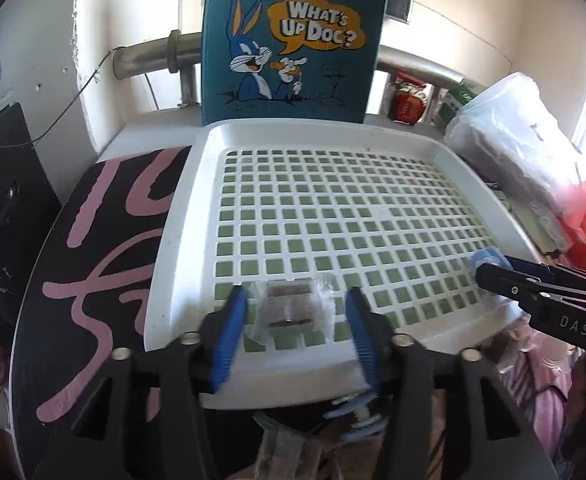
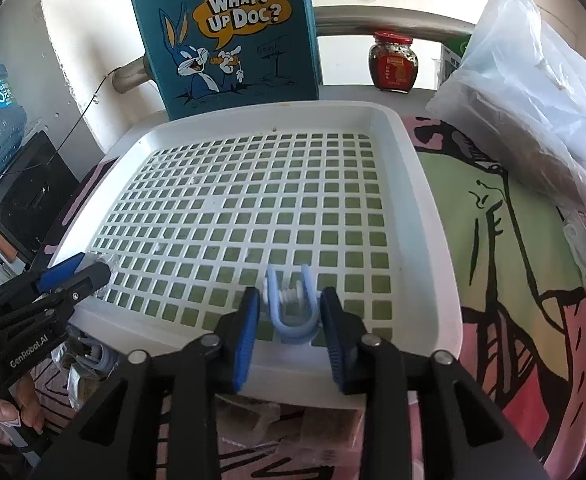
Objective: Organize objects
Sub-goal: 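Lower the bag into the grid tray with the left tool while the right tool drops the clip there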
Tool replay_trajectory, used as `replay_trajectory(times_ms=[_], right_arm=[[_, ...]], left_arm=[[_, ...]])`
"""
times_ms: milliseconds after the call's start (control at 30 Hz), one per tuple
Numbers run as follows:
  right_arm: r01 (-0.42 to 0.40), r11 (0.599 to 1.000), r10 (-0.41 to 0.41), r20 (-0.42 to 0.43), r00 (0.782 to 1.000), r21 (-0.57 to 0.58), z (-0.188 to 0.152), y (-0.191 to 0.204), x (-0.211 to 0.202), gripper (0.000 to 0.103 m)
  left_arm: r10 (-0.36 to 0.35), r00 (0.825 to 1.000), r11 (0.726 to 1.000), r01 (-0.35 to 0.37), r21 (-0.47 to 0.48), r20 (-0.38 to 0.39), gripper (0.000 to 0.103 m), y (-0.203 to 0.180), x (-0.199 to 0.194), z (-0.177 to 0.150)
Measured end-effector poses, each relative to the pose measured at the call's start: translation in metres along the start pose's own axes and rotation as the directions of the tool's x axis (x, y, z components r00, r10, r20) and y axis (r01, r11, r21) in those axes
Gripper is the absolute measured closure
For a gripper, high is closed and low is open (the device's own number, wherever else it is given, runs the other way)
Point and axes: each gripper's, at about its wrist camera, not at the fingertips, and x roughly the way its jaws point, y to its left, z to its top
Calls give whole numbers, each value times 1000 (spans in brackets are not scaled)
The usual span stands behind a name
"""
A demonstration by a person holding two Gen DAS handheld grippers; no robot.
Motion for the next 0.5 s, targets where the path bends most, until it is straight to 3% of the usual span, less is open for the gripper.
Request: replay_trajectory(times_ms=[33,100,200,267,367,433,500], right_arm=[[-18,1000,18,2,1000,17,0,-2,-3,51],[-67,996,65,42,997,61,0,-8,-22,48],[-166,982,150,168,974,88,3,-19,-71,47],[-225,971,195,287,938,78,0,-26,-116,42],[-210,977,165,472,866,43,-17,-34,-179,29],[-171,985,128,550,825,27,-31,-39,-208,22],[-138,990,103,565,819,19,-43,-46,-220,21]], left_arm=[[-20,1000,1000,20,-6,11,42,0,-6,1],[-53,996,999,53,-5,67,38,1,-28,4],[-73,979,997,71,19,188,20,3,-72,7],[-61,958,998,57,23,281,12,7,-103,5],[-74,931,997,73,14,357,7,12,-135,-3],[-69,929,998,66,19,362,6,13,-145,-11],[-52,940,998,41,39,337,6,12,-144,-23]])
